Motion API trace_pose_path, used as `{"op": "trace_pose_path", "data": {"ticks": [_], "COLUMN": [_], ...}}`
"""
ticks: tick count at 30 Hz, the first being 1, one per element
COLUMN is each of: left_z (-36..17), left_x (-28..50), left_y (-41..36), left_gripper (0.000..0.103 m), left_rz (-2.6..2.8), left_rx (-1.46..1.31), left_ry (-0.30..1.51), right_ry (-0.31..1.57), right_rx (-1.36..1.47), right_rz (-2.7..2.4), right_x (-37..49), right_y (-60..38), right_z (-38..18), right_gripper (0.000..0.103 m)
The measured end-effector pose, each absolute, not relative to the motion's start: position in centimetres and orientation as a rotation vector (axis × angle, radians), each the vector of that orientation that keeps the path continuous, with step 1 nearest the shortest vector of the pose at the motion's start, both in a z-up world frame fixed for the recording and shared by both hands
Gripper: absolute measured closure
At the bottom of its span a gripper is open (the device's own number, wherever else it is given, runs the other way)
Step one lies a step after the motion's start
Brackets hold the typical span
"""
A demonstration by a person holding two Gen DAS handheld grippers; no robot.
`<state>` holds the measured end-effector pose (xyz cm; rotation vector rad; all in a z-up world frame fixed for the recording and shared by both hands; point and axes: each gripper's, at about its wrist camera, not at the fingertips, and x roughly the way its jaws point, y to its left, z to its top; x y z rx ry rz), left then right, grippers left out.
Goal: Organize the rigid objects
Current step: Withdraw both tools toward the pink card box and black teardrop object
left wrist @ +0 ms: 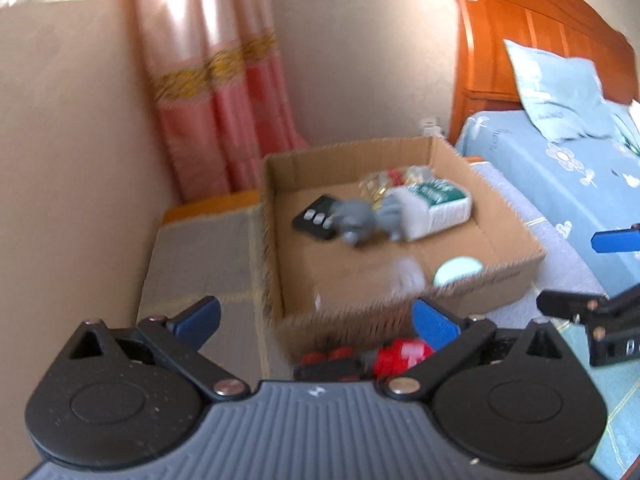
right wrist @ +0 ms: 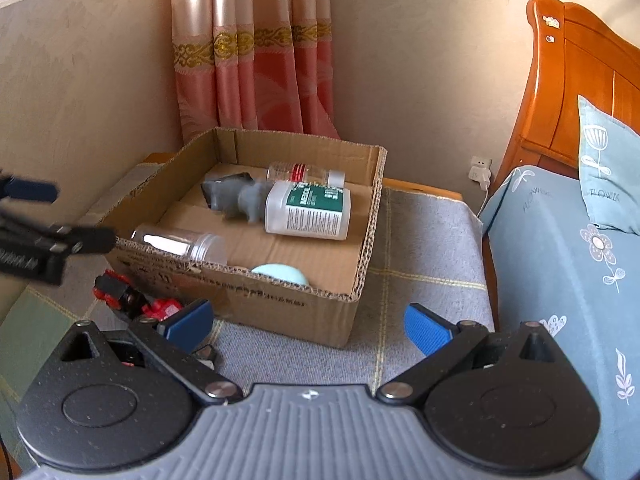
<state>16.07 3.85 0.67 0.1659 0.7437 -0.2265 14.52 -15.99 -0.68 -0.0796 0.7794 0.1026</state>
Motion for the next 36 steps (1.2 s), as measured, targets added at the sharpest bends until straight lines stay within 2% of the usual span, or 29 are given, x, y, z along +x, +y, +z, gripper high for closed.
{"op": "trace_pose_path", "data": {"ticks": [12, 26, 36], "left_z": [-4.1, -5.1, -5.1], "left_x": [13.0, 11.2, 11.0], "left_y": [7.7, 10.8, 9.7], "left_gripper": [0.001, 0.001, 0.001], "left_rz": [-0.003, 0.038, -0.002], "left_rx": [0.103, 0.062, 0.072], "left_ry": [0.807, 0.814, 0.817], "right_ry": [0.873, 0.906, 0.934], "right_rx": [-0.061, -0.276, -0.180], "right_rz": [0.229, 0.348, 0.230], "right_x": [14.2, 14.2, 15.0], "right_y": [-13.3, -4.2, -7.3], "right_z": [-3.5, -7.2, -8.1], "right_gripper": [0.000, 0.000, 0.000]}}
